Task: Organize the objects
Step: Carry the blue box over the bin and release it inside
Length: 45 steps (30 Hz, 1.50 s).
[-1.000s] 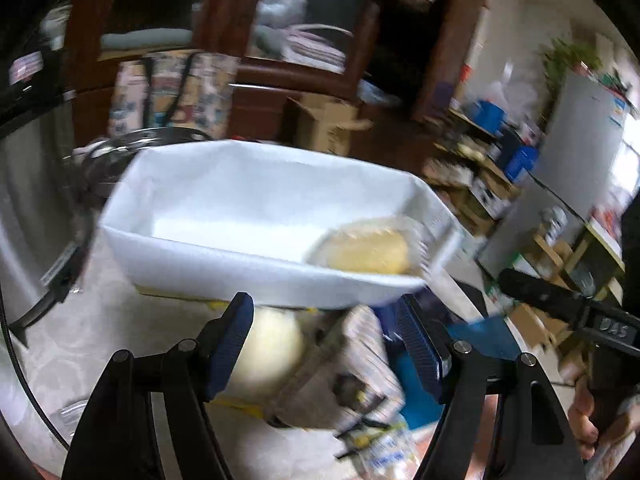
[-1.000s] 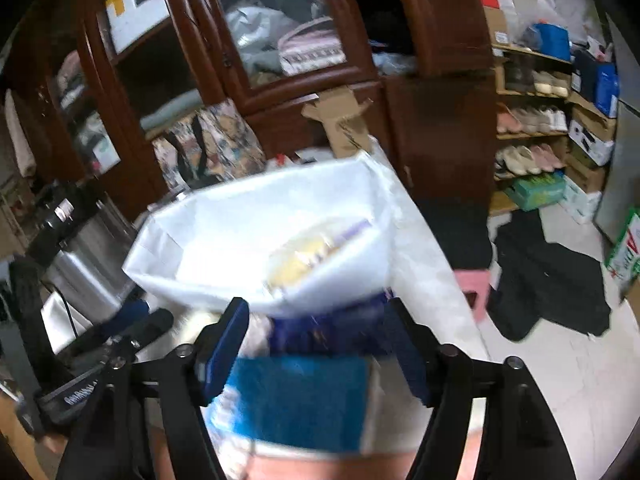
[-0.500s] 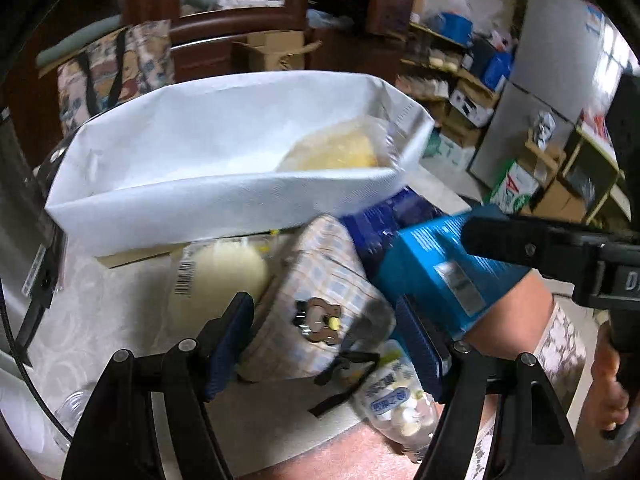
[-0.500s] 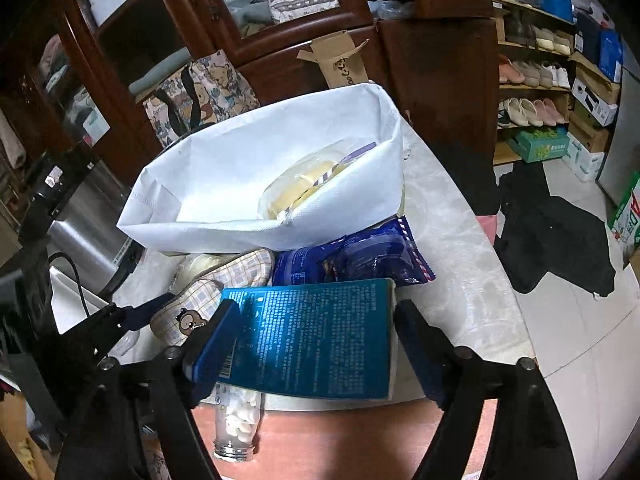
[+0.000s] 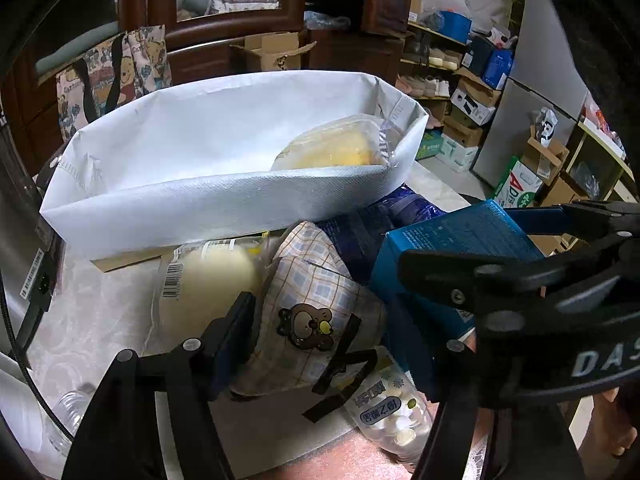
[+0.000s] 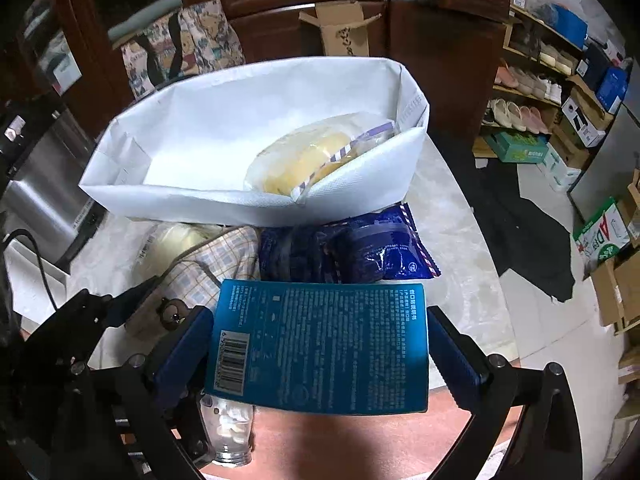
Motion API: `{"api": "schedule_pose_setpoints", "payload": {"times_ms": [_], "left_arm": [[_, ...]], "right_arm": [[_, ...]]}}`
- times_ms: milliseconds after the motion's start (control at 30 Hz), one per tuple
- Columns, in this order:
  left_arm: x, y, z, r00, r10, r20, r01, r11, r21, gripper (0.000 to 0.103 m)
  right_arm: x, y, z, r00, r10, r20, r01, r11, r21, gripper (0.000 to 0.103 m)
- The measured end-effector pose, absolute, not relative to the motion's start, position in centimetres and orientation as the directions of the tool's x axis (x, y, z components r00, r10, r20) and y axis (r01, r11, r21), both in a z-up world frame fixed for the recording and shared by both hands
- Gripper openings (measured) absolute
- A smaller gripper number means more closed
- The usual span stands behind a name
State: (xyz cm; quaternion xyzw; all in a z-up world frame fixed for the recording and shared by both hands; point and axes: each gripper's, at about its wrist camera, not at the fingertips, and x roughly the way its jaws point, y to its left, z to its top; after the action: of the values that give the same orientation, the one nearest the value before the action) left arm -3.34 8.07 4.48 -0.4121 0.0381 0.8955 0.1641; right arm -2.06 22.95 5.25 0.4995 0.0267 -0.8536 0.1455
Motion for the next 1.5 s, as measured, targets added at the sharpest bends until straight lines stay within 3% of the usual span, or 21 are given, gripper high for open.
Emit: {"api": "schedule_pose_setpoints", "payload": {"times_ms": [233,400,567,733,867,1033,1367,1500], "left_arm": [[-3.4,8.4,4.3,-0.602,0.256,-0.756,-0.341,-0.939,-0.047,0.067],[-3.5,7.0,5.4,-0.609,0.331,-0.721,-0.347,-0.928,-0.133,0.067],[-3.0,6.6,6.2,-0.642,0.328,-0.693,-0.336,-0.933,-0.131,0.067],[-3.2,6.8,6.7,-0.658,0.313,-0.685,-0.327,-0.938,-0.114,0.067],[-3.5,6.9,8.8,-0.682,0.309,-0.663,-0.323,-0.940,-0.106,0.067],[-4.7,5.7,12.2,-0.730,0.270,-0.628,-0.275,-0.957,-0.091,0.067],[-8.2,5.0,12.6,-0.694,0.429,-0.578,-0.325,-0.903,-0.281,0.067],[-8.9,4.7,11.2,-0.702,0.419,-0.576,-0.291,-0.907,-0.305,0.069]], "right_arm": [[-3.0,21.0,3.9,-0.444,-0.084,-0.892,0.281,-0.958,-0.050,0.103],[-3.6,24.0,4.0,-0.430,-0.224,-0.874,0.247,-0.961,0.125,0.103],[-2.9,26.3,5.2,-0.428,-0.318,-0.846,0.224,-0.944,0.241,0.103],[-1.2,27.7,9.7,-0.513,-0.341,-0.788,0.236,-0.938,0.252,0.103],[-1.0,28.3,14.0,-0.589,-0.422,-0.689,0.289,-0.906,0.308,0.103],[-3.2,27.0,17.7,-0.696,-0.386,-0.605,0.299,-0.922,0.245,0.103],[-11.2,23.5,14.6,-0.584,-0.581,-0.567,0.362,-0.812,0.459,0.103],[-12.8,21.6,12.8,-0.540,-0.634,-0.553,0.396,-0.771,0.498,0.103]]}}
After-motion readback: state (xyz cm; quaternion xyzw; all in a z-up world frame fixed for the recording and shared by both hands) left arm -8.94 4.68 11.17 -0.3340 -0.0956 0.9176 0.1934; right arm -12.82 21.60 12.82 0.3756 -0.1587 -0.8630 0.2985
